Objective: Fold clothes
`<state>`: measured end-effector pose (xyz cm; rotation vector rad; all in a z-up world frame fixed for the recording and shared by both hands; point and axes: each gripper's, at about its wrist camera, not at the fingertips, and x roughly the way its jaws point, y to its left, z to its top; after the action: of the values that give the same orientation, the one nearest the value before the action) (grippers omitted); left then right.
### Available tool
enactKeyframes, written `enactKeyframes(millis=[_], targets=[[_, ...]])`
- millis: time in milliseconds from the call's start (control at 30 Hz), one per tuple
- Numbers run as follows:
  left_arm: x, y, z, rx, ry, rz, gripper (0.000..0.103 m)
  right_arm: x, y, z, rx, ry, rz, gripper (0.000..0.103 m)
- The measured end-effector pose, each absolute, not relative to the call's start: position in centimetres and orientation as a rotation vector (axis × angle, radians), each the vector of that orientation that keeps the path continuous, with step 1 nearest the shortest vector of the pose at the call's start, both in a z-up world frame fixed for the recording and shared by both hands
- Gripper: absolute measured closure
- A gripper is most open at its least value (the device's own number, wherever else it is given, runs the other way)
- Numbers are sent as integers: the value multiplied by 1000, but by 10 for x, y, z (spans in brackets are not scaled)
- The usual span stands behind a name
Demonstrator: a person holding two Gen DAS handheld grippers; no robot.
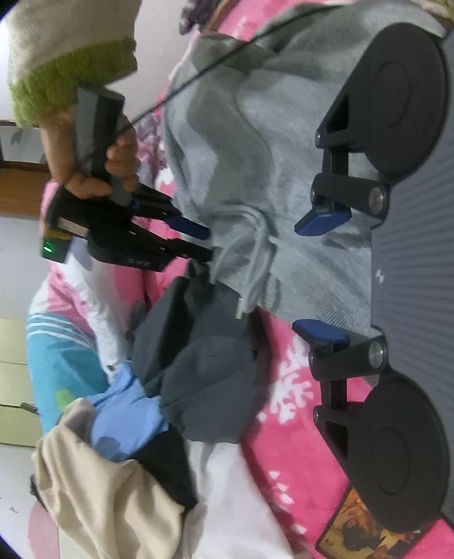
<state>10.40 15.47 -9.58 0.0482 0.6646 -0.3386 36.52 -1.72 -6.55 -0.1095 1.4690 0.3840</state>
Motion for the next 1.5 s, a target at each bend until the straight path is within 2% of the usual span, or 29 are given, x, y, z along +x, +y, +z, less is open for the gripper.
enactKeyframes(millis=[67, 100, 233, 367, 533, 667, 700, 767, 900, 1133, 1167, 1467, 1500], targets=[[106, 156, -98, 29, 675, -335, 50, 363, -22, -64, -57, 1437, 405, 94], [106, 158, -97, 19, 672, -334, 51, 360, -24, -62, -48, 1415, 409, 103], [103, 163, -96, -14, 669, -330, 60, 349, -37, -53, -22, 1343, 413, 103], [100, 163, -95, -23, 656, -334, 75, 337, -51, -45, 49, 1286, 428, 103], [86, 155, -88, 24, 599, -341, 79, 324, -54, -35, 98, 1279, 453, 103], [77, 151, -82, 31, 545, -386, 80, 351, -42, -51, 74, 1360, 442, 98], [74, 149, -81, 34, 532, -400, 80, 355, -38, -54, 60, 1377, 433, 95], [71, 144, -79, 50, 510, -423, 80, 363, -26, -61, 22, 1426, 422, 71], [68, 138, -80, 59, 485, -467, 80, 369, -1, -70, -112, 1476, 403, 64], [61, 130, -83, 48, 453, -554, 81, 367, 17, -78, -262, 1548, 369, 61], [60, 128, -84, 50, 451, -564, 86, 367, 15, -77, -256, 1549, 369, 61], [60, 130, -89, 36, 463, -577, 85, 373, -1, -84, -131, 1506, 317, 54], [60, 131, -90, 38, 466, -573, 84, 372, -2, -85, -142, 1499, 327, 56]])
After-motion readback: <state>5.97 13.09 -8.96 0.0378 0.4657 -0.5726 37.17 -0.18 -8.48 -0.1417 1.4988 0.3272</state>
